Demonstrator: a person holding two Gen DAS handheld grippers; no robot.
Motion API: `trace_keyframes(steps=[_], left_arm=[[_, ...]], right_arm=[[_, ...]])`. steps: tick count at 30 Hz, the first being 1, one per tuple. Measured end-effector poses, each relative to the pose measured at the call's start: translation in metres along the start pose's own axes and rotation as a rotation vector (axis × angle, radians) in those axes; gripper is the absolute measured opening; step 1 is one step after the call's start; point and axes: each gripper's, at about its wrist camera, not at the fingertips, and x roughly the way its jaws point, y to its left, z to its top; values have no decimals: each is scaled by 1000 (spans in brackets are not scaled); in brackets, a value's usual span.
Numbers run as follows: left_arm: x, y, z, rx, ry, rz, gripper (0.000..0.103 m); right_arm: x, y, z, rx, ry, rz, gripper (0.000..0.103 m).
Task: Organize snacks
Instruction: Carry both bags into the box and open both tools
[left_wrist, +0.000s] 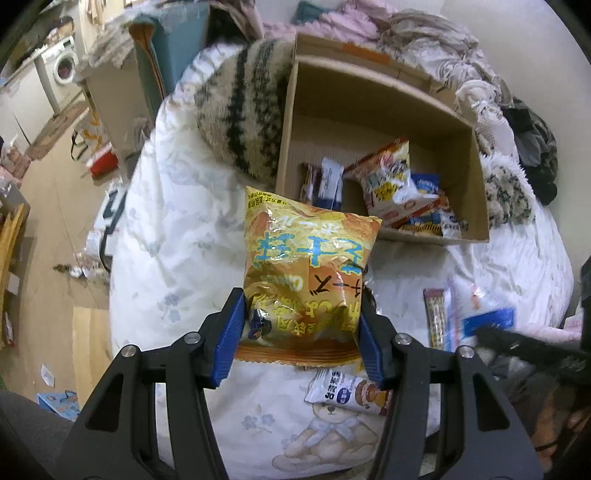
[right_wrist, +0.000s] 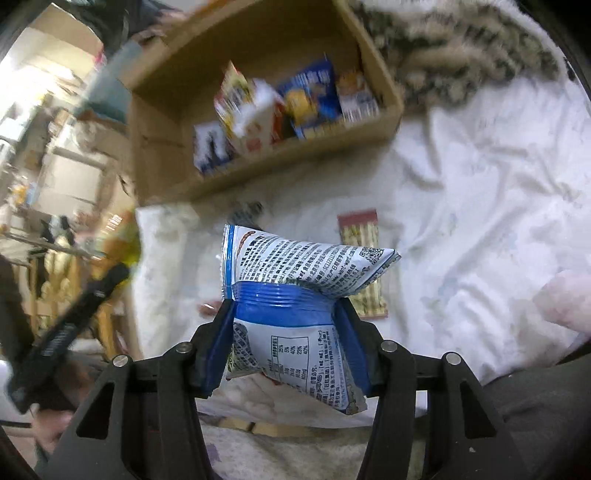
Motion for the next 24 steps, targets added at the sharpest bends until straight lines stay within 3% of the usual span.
trace_keyframes(steps=[4, 12, 17, 24], left_arm=[[-18, -3, 6, 12, -84, 2, 53], [-37, -3, 41, 3, -165, -2, 53], [-28, -10, 75, 23, -197, 11, 53], [4, -22, 109, 55, -219, 31, 53]], right_arm=[[-27, 9, 10, -30, -116, 92, 56], [-62, 22, 51, -81, -265, 155, 56], [-71, 14, 85, -70, -340, 133, 57], [-63, -4, 133, -67, -378, 34, 57]])
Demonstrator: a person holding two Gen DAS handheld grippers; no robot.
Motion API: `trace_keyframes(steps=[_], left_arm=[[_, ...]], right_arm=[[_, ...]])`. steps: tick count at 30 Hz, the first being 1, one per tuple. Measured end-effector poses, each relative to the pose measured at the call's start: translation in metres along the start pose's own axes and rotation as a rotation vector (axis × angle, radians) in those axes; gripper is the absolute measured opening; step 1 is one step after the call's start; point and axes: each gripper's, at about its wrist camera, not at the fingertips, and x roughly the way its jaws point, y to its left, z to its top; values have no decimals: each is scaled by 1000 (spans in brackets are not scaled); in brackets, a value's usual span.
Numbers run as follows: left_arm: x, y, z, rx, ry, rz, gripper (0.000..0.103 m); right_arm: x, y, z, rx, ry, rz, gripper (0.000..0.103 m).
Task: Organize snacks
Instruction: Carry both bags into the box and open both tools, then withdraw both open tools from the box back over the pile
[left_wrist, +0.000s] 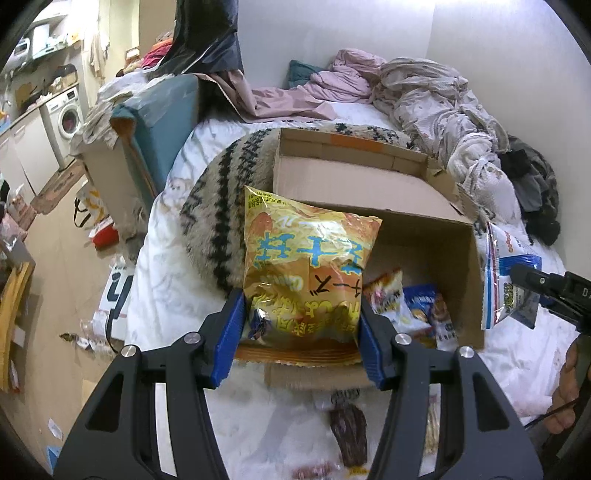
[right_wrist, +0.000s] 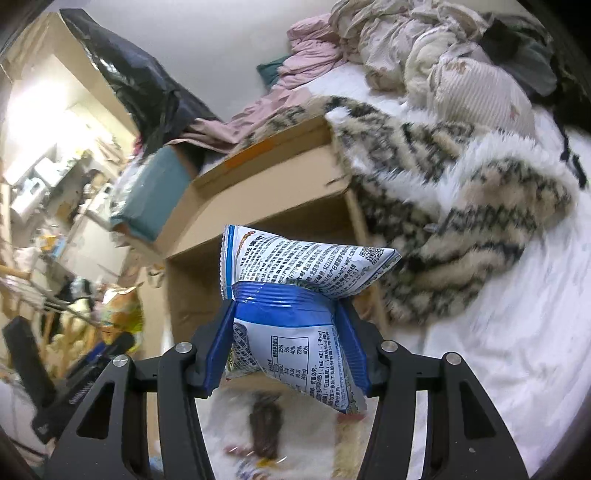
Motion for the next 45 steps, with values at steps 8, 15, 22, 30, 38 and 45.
trace_keyframes(steps=[8, 15, 22, 30, 38, 45], left_arm=[[44, -11, -11, 44, 41, -9, 53], [61, -22, -20, 65, 83, -1, 53], [65, -25, -25, 77, 97, 4, 53], [69, -23, -26, 50, 113, -23, 55], [61, -28, -27, 45, 114, -78, 87], [54, -27, -27, 51, 107, -66, 87]], right_arm=[[49, -5, 0, -97, 46, -175, 57], [90, 27, -25, -337, 122, -298, 57], [103, 13, -25, -177, 204, -127, 60], [88, 9, -21, -175, 181, -157, 69], [58, 13, -12, -174, 69, -137, 85], [60, 6, -12, -117, 98, -123, 85]])
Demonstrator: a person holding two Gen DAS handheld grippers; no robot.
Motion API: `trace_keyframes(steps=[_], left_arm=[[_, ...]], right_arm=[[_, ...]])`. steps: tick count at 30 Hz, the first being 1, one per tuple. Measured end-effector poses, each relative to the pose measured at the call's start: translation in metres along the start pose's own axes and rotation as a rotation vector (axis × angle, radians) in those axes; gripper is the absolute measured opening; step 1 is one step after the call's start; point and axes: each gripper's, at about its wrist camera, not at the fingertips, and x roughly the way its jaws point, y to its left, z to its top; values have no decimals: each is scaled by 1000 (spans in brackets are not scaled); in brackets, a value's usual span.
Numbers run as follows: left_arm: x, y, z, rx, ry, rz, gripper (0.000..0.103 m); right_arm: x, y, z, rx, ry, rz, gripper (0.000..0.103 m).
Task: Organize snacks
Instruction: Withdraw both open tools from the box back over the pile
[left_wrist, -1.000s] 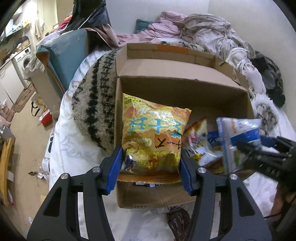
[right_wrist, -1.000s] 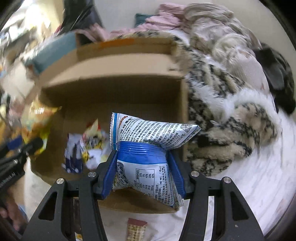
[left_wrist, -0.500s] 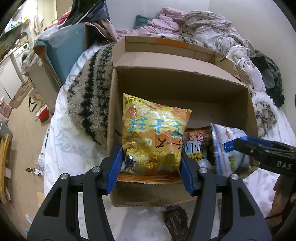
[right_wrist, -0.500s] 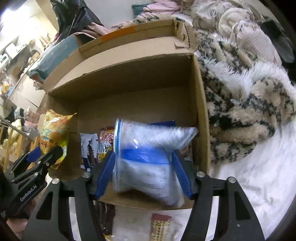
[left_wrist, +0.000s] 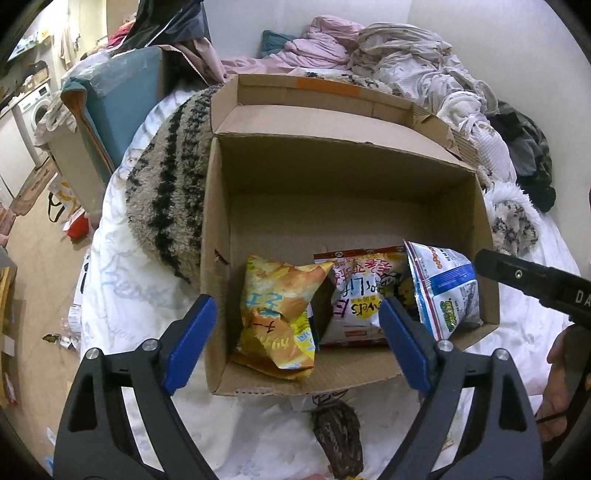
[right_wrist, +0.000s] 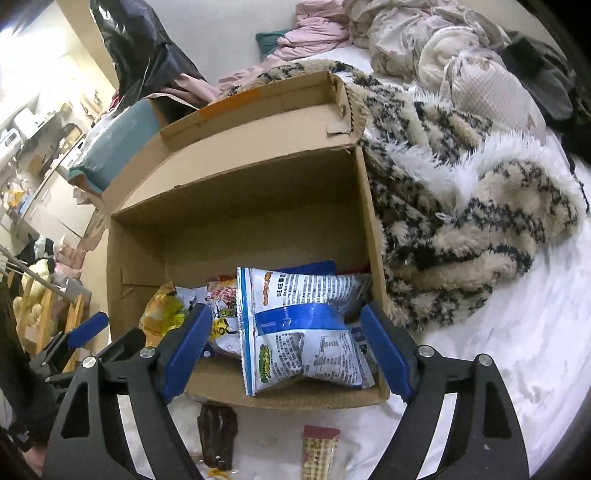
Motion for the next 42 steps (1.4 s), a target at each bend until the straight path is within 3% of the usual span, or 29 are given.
trace_keyframes(steps=[9, 21, 34, 42], left_arm=[[-26, 7, -10, 5, -60, 67, 87], [-58, 14, -36, 6, -50, 97, 87], [-66, 22, -64, -23, 22, 126, 87], [-64, 25, -81, -20, 102, 120, 87]], right_arm=[[-11, 5, -11, -10, -16, -20, 85], [-26, 20, -46, -25, 1, -12, 85], [-40, 37, -79, -29, 28, 26, 85], [-46, 31, -102, 58, 78, 77, 85]])
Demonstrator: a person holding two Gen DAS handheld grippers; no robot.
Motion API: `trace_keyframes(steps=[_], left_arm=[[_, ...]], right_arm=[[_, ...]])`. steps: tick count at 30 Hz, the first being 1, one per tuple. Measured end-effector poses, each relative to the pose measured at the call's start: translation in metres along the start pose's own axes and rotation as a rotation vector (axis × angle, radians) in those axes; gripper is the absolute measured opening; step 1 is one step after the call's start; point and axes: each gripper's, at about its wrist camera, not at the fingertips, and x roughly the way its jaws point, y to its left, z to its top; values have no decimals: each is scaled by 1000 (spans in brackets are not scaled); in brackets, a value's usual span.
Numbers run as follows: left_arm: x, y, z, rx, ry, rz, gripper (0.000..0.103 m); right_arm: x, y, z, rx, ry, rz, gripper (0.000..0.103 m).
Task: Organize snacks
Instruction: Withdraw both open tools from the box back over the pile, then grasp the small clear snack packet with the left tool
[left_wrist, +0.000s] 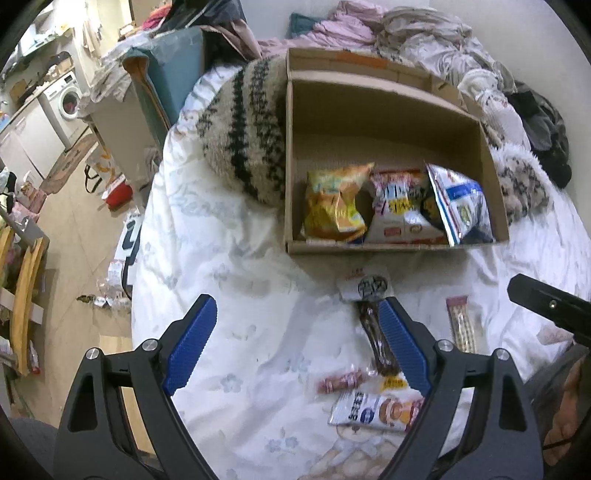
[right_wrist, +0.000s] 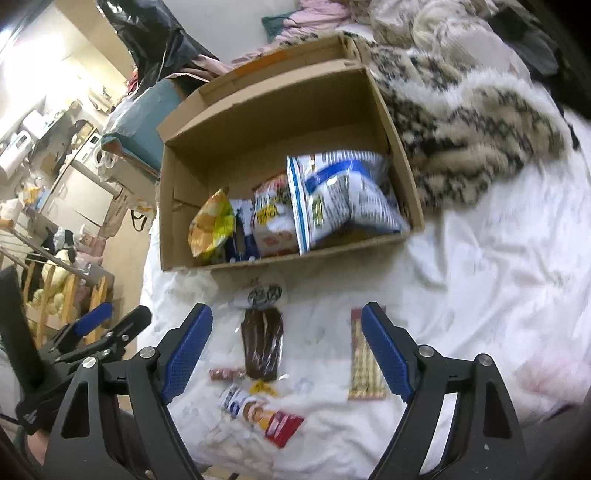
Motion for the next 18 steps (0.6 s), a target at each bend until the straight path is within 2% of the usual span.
trace_keyframes(steps=[3, 5, 8, 11, 15, 18], left_arm=[[4, 4, -3, -21, 37, -17, 87], [14, 12, -7, -75, 92, -52, 87], [28, 18, -12, -116, 154, -40, 87], [43, 15, -18, -106, 218, -30, 87], [70, 3, -33, -103, 339, -77, 87], [84, -5, -42, -70, 386, -26, 87]], right_arm=[[-2, -2, -10, 24, 12, 2, 85], [-4, -3, -14, 38, 13, 9, 85], [-3, -3, -16, 57, 16, 35, 85], [2, -3, -15, 57, 21, 22, 85], [8, -6, -14, 75, 32, 12, 85], [11, -8, -13, 88, 36, 13, 85]])
